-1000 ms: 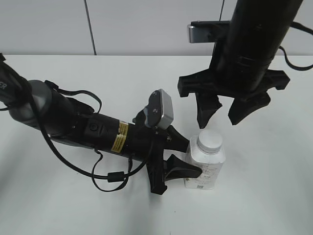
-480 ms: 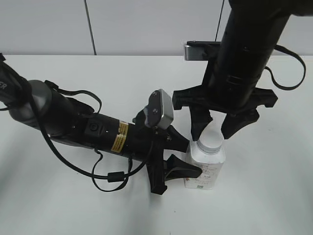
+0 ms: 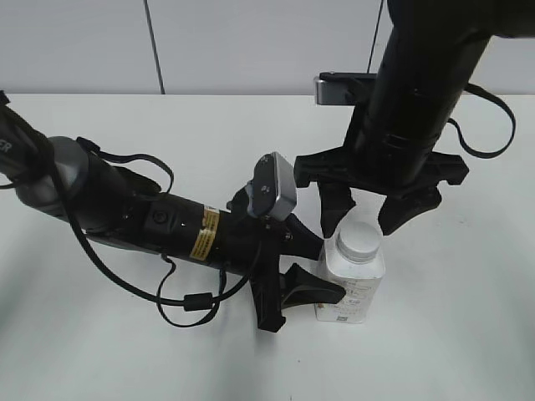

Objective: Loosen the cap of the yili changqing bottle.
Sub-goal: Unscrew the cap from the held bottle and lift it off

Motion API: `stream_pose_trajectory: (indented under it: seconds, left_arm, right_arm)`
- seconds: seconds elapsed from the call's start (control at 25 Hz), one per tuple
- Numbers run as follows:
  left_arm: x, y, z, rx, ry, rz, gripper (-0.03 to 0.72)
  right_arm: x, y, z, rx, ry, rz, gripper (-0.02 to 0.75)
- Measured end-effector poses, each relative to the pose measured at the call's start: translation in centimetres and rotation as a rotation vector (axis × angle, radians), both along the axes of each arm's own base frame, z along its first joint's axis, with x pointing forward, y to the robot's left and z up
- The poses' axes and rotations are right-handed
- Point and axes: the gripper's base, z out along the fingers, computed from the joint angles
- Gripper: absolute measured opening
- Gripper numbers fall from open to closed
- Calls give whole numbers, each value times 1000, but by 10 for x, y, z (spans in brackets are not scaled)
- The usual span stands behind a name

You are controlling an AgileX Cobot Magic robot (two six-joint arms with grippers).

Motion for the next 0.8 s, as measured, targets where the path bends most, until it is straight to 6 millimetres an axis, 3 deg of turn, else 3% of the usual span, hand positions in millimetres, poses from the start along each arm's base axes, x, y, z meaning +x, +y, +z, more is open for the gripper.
stream_pose_trajectory:
  seconds: [0.8]
  left_arm:
    - [0, 0, 0, 0, 0, 0, 387]
  right_arm:
    - [3, -3, -12, -23, 64, -20, 531]
